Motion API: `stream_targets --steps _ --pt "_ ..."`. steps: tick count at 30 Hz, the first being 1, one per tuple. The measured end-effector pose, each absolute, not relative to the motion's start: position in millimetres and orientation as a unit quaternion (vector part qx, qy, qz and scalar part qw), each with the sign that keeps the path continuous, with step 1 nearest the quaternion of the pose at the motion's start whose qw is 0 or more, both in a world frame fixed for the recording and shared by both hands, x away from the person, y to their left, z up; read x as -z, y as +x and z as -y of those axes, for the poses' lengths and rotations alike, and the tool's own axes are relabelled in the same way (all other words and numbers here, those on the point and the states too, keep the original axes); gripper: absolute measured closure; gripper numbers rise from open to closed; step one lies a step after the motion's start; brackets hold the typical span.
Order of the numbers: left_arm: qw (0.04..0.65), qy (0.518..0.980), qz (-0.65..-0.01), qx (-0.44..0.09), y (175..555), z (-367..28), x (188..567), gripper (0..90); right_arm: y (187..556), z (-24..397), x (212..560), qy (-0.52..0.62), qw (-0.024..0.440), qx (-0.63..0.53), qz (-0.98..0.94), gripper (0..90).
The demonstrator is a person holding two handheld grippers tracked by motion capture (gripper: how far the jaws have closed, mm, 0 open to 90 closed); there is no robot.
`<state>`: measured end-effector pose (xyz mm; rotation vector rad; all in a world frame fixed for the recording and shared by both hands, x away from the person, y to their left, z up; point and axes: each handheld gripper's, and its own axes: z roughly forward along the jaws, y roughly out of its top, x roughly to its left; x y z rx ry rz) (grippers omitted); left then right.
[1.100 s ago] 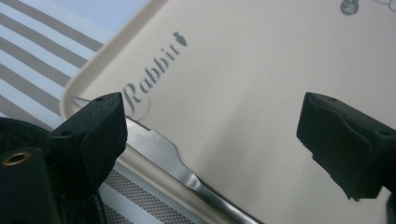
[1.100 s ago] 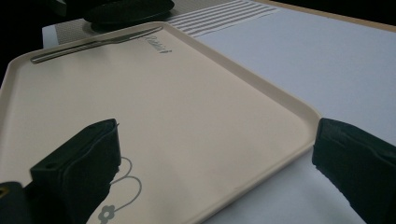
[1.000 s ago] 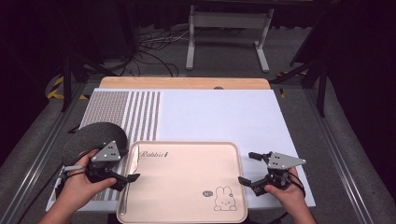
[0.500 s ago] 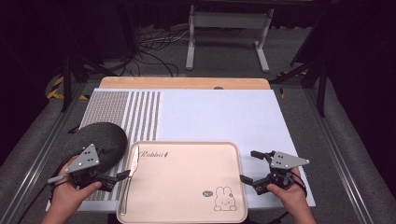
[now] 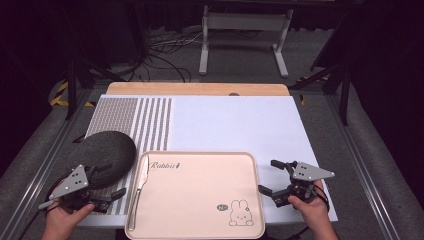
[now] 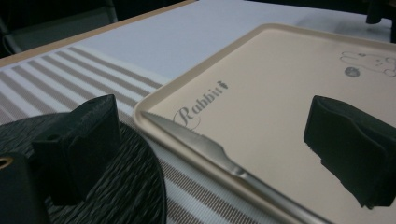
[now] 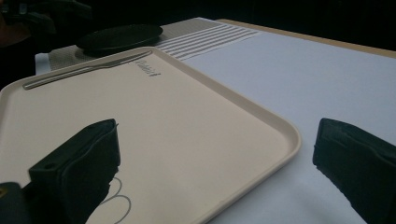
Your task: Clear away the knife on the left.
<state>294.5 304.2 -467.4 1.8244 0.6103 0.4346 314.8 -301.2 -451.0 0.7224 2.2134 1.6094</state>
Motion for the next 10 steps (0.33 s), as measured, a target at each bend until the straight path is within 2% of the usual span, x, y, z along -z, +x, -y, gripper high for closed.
stream_targets --steps 10 --pt "0.544 0.771 -0.282 -0.174 297.1 -304.3 473.3 4.6 315.1 303.7 451.5 0.263 0.159 -0.569 -0.763 1.7"
